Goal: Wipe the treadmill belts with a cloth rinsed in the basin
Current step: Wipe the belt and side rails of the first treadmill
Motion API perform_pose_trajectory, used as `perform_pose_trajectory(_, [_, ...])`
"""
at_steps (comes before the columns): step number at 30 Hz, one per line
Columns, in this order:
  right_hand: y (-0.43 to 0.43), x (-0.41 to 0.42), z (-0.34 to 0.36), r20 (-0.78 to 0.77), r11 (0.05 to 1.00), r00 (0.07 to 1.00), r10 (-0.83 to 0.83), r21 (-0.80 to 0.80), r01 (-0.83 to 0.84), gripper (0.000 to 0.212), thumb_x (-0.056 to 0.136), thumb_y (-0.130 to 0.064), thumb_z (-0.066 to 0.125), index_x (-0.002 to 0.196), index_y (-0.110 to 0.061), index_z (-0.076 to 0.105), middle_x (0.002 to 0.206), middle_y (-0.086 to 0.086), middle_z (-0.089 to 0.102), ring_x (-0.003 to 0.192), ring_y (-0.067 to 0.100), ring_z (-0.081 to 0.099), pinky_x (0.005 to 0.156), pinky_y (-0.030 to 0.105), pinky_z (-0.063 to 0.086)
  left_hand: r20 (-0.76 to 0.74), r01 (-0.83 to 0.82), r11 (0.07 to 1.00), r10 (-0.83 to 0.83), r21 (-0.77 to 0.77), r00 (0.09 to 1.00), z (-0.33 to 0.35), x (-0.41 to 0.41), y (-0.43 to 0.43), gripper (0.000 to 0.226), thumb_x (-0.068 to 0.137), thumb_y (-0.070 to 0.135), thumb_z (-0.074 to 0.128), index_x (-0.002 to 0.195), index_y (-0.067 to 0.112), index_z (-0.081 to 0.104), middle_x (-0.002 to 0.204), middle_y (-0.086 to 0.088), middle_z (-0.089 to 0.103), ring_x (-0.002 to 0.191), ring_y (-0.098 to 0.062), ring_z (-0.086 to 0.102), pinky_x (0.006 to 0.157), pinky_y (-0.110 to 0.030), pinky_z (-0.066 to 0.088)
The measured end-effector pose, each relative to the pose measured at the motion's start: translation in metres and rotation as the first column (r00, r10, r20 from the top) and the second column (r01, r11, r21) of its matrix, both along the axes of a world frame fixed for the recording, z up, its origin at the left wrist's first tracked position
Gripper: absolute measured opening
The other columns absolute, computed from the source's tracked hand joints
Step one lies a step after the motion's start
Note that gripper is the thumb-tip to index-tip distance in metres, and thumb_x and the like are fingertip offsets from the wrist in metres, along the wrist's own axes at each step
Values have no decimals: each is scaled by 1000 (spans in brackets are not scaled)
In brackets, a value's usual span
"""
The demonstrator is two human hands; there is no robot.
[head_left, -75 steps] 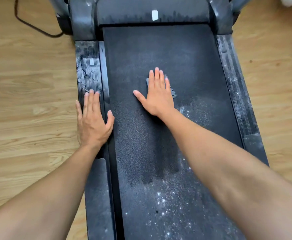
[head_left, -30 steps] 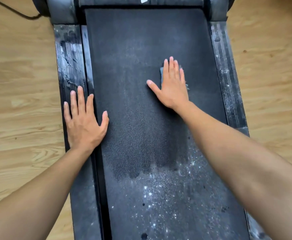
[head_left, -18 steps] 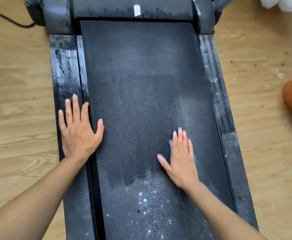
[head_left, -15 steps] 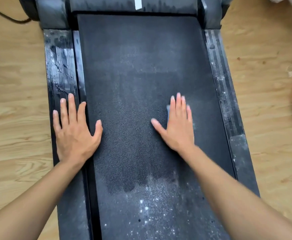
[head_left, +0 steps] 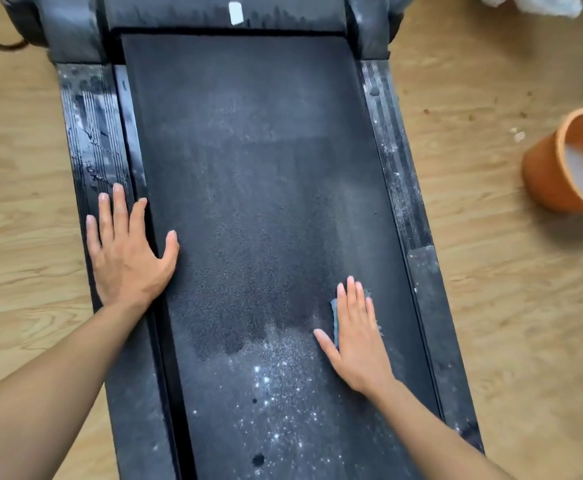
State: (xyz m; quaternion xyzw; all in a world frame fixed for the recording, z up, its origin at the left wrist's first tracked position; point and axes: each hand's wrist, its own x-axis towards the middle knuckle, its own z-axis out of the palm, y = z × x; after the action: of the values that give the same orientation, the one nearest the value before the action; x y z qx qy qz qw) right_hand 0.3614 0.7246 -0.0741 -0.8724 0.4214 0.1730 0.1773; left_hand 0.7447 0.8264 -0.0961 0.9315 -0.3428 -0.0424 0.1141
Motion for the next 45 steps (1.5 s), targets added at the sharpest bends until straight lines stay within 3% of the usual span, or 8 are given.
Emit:
perform_pose_trajectory(6, [-112,118,-31,107,973,994,-9,-227,33,101,100,-77,26,166,-5,4,175,13,-7,162,25,-10,131,48,3,29,8,1000,-7,-29,1000,-10,1,-1,78,95,59,42,162,21,31,176,-1,7,163,-20,2,131,-46,2])
perform_pose_trajectory(12, [-233,213,-17,151,970,988,-37,-233,72,109,93,-86,23,167,-9,4,176,9,-4,162,22,-6,131,47,2,80,15,1000,-15,-8,997,-13,4,-1,77,98,56,40,164,19,28,176,-4,7,163,-24,4,131,-49,5])
perform_pose_trajectory(21, [-16,-30,1,-15,999,999,31,-43,-31,95,105,-65,39,166,-8,-4,174,8,-20,161,23,-17,130,52,11,15,34,999,-34,-4,999,-4,0,0,79,95,56,40,164,19,26,176,-9,5,163,-28,2,130,-53,5])
perform_pose_trajectory(30, [-211,153,-25,120,953,989,-82,-281,114,107,94,-84,26,167,-8,8,176,12,0,162,25,-1,131,45,3,26,63,996,-62,-70,998,-26,6,-1,85,97,59,42,166,19,11,176,-9,6,162,-30,3,130,-57,10])
perform_pose_trajectory(33, [-252,180,-20,104,958,995,-5,-286,35,109,93,-86,23,167,-7,5,176,12,-2,162,25,-3,131,44,1,19,84,992,-82,-99,996,-28,11,0,84,98,60,41,165,18,13,176,-10,7,162,-30,5,129,-58,13])
perform_pose_trajectory(37, [-212,116,-13,89,977,995,38,-212,-18,102,99,-79,28,167,-7,-1,175,11,-9,162,24,-9,131,46,-1,43,47,997,-44,-56,998,-16,3,-1,84,97,58,41,165,17,15,176,-9,7,162,-29,4,130,-56,8])
perform_pose_trajectory(42, [-68,-48,-2,-20,992,999,39,-119,-41,93,105,-65,35,166,-6,-4,174,11,-17,161,26,-13,129,55,13,43,40,999,-38,-34,998,-9,-1,1,83,97,57,38,165,14,19,176,-10,7,163,-29,3,130,-53,5])
perform_pose_trajectory(45, [-61,-60,-9,-40,995,998,54,-79,-57,95,105,-65,38,166,-6,-5,174,9,-20,161,26,-15,129,56,12,50,45,999,-43,-29,998,-10,-1,-1,82,97,58,37,165,13,21,176,-11,7,162,-30,2,130,-54,5])
